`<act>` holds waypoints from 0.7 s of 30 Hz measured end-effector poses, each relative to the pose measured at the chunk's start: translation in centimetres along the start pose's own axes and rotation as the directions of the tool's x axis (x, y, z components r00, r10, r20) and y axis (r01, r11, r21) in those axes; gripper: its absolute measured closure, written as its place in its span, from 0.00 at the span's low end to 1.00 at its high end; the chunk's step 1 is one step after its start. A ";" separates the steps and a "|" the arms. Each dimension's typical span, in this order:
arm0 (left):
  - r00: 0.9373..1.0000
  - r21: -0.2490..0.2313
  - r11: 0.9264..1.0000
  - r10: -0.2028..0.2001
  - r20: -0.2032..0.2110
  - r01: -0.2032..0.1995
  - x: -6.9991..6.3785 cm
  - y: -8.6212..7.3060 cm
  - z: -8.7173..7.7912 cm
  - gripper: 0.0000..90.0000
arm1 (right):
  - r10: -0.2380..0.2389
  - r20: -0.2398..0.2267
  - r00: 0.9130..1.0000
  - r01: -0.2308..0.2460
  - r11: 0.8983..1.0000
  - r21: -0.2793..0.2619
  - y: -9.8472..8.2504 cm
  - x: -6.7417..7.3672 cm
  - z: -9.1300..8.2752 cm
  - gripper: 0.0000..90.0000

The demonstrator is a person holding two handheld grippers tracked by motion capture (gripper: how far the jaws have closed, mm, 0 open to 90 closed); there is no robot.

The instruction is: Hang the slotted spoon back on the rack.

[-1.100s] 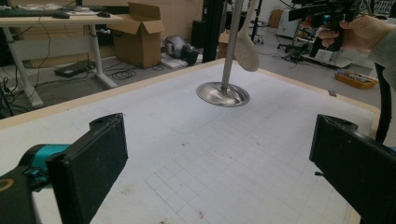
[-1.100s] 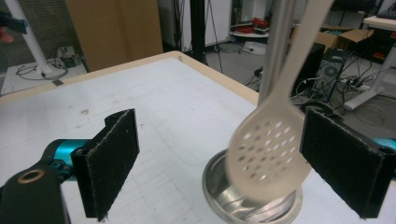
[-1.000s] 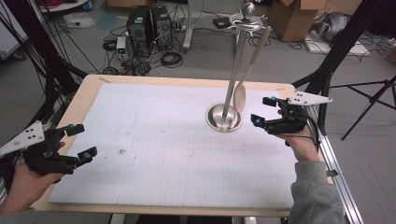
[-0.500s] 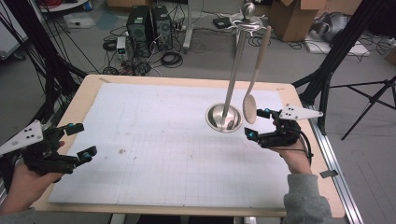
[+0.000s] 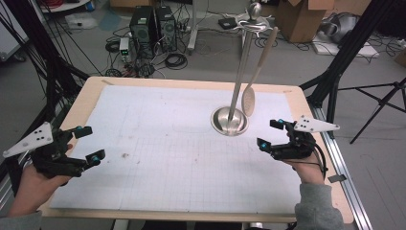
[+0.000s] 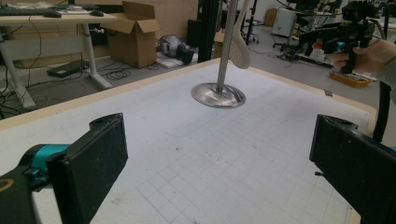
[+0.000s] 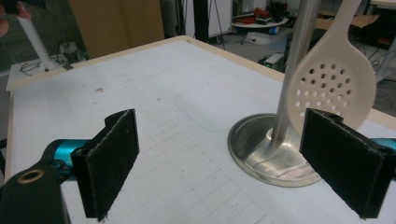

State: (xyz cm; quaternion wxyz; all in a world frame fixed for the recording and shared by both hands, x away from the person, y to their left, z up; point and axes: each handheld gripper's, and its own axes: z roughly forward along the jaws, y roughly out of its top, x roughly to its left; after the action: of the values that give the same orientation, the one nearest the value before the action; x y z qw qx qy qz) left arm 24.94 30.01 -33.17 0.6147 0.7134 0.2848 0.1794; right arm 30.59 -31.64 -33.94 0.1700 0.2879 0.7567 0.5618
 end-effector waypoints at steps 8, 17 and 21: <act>1.000 0.007 1.000 0.007 0.012 -0.007 -0.1 -0.1 0.8 0.05 | 0.001 0.045 0.999 -0.002 1.000 0.029 -1.1 0.4 -0.9 0.12; 1.000 0.038 0.999 0.006 -0.013 -0.006 0.2 -0.5 1.3 0.05 | 0.046 0.067 0.997 -0.046 0.999 -0.010 -2.6 0.2 -2.1 0.12; 1.000 0.043 0.999 0.009 -0.009 -0.009 0.2 -0.8 1.5 0.05 | 0.073 0.128 0.989 -0.063 0.995 -0.082 -3.3 0.1 -2.7 0.12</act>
State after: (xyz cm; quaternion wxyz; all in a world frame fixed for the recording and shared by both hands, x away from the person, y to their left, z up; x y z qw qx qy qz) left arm 25.90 29.03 -34.23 0.5970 0.7269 0.2882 0.1792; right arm 28.16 -34.26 -36.28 0.2109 0.3429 0.7112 0.5763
